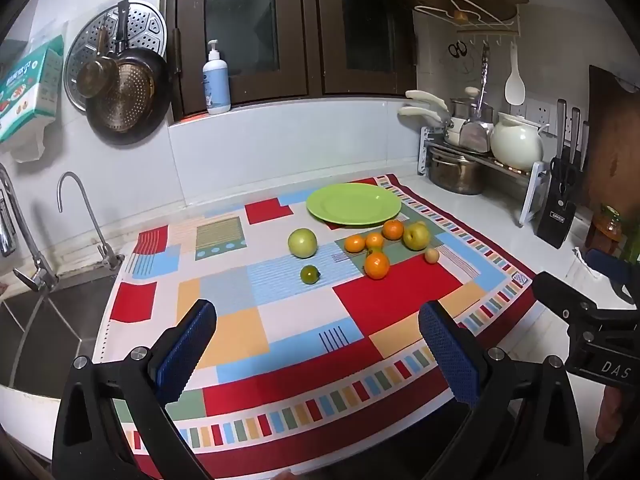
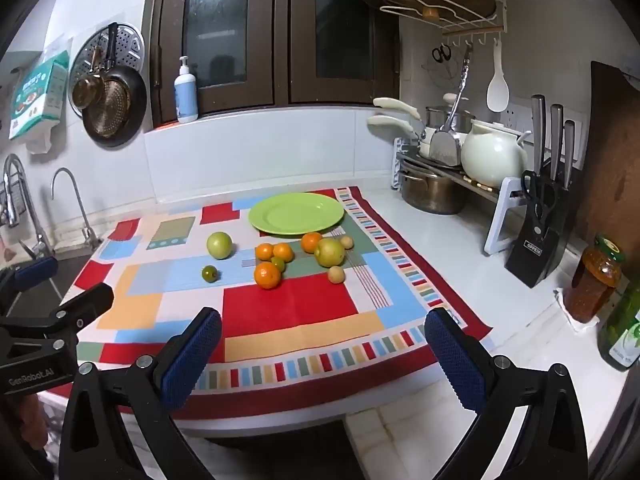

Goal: Organize fruits

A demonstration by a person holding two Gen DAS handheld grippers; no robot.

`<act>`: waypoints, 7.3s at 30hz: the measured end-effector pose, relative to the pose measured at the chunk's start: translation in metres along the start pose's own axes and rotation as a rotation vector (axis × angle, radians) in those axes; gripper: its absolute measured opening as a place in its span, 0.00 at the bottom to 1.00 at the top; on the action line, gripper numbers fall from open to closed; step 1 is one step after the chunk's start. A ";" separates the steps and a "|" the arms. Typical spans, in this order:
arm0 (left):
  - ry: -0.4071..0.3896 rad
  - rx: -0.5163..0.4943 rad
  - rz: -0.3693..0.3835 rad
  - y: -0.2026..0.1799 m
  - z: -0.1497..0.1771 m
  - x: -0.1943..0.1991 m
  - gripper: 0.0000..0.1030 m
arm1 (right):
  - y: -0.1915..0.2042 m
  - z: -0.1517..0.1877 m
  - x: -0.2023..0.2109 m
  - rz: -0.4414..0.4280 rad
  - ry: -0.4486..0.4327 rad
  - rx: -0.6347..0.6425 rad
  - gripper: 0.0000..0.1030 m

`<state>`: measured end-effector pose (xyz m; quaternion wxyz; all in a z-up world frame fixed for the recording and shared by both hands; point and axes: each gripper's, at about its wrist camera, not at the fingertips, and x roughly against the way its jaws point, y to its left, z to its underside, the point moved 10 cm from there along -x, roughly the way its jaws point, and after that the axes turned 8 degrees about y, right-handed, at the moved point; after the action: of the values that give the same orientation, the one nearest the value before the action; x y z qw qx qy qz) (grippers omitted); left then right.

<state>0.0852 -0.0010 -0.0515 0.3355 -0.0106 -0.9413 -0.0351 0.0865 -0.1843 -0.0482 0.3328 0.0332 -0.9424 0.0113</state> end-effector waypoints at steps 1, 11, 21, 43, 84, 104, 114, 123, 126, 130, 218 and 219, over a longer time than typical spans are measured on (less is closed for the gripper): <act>-0.001 0.000 0.002 0.000 0.000 0.001 1.00 | 0.000 0.001 -0.001 0.001 0.005 0.001 0.99; 0.003 0.013 0.002 0.006 -0.001 0.007 1.00 | 0.006 -0.001 0.009 -0.003 -0.007 0.007 0.99; -0.018 0.007 -0.011 0.004 -0.009 0.013 1.00 | 0.003 -0.002 0.008 0.000 -0.013 0.006 0.99; -0.052 0.011 -0.002 0.002 -0.011 0.018 1.00 | 0.003 -0.004 0.008 -0.013 -0.012 0.001 0.99; -0.070 -0.005 0.007 -0.002 -0.021 0.017 1.00 | 0.002 -0.009 0.007 -0.019 -0.022 -0.004 0.99; -0.037 -0.060 0.031 0.019 -0.029 -0.033 0.99 | 0.028 -0.019 -0.036 -0.033 0.004 0.015 0.99; -0.008 -0.128 0.088 0.026 -0.040 -0.083 0.86 | 0.052 -0.028 -0.086 -0.055 0.049 0.012 0.99; 0.062 -0.180 0.143 0.030 -0.041 -0.137 0.76 | 0.064 -0.033 -0.130 -0.028 0.095 0.014 0.92; 0.088 -0.199 0.165 0.028 -0.039 -0.153 0.74 | 0.067 -0.033 -0.143 -0.030 0.118 0.014 0.90; 0.120 -0.224 0.183 0.027 -0.038 -0.174 0.70 | 0.073 -0.034 -0.163 -0.036 0.150 0.013 0.86; 0.238 -0.132 0.278 -0.050 -0.177 -0.323 0.32 | 0.027 -0.171 -0.304 -0.218 0.235 0.178 0.41; 0.249 -0.135 0.276 -0.051 -0.177 -0.331 0.32 | 0.027 -0.170 -0.312 -0.221 0.246 0.184 0.41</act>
<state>0.4512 -0.0636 -0.1269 0.4496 -0.1575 -0.8776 -0.0530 0.4336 -0.1330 -0.1113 0.4403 0.1652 -0.8801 0.0647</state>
